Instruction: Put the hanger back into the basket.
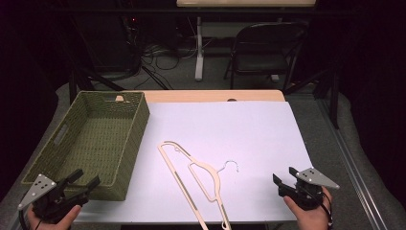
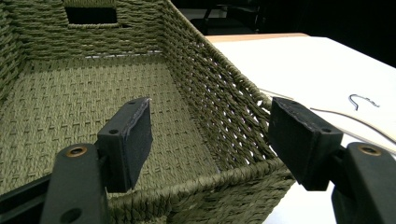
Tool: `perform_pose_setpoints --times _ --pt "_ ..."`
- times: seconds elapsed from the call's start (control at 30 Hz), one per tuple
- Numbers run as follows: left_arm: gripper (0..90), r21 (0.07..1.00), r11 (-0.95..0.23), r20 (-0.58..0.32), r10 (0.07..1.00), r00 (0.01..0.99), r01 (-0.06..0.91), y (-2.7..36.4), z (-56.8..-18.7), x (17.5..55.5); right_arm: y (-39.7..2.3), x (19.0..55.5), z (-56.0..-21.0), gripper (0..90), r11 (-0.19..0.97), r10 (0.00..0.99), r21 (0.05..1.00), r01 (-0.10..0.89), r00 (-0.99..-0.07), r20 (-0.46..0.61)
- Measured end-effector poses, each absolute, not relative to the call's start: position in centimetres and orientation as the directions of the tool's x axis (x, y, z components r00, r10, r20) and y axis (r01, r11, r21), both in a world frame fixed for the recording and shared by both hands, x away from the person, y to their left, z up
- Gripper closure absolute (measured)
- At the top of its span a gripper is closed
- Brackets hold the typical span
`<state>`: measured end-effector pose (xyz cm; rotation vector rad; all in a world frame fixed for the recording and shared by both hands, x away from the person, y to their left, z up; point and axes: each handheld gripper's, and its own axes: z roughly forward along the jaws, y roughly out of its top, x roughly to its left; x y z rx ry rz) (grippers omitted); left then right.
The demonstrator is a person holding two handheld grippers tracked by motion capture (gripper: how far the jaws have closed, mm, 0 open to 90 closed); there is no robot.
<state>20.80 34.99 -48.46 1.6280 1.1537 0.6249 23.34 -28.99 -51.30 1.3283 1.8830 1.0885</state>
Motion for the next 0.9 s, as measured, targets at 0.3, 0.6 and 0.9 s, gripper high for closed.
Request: perform_pose_setpoints --times 0.3,0.6,0.9 --pt "31.0 0.919 -0.042 -0.132 0.905 0.404 0.393 34.9 -48.3 20.7 -28.1 23.9 -51.6 40.4 0.198 0.938 0.819 0.539 -0.346 0.001" --pt "31.4 0.907 -0.052 -0.135 0.905 0.404 0.418 34.7 -47.5 21.2 -25.8 26.6 -49.9 53.1 0.276 0.9 0.708 0.65 -0.433 0.047" --pt "31.7 0.898 -0.068 -0.136 0.896 0.422 0.435 34.0 -47.0 22.0 -22.1 29.8 -46.4 51.4 0.386 0.835 0.646 0.658 -0.547 0.059"
